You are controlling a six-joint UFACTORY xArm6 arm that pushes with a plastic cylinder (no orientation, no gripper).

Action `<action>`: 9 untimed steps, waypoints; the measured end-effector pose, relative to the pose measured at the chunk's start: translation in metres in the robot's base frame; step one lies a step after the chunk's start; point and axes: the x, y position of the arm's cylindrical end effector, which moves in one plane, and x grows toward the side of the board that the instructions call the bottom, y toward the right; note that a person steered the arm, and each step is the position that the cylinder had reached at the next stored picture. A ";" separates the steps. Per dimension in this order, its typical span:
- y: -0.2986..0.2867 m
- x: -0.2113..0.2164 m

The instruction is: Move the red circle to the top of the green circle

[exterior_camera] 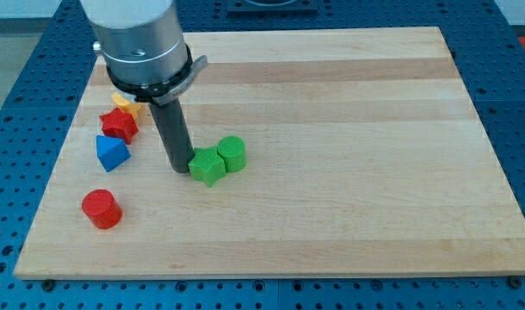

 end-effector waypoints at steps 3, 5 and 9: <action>-0.004 0.049; -0.044 0.113; -0.104 0.078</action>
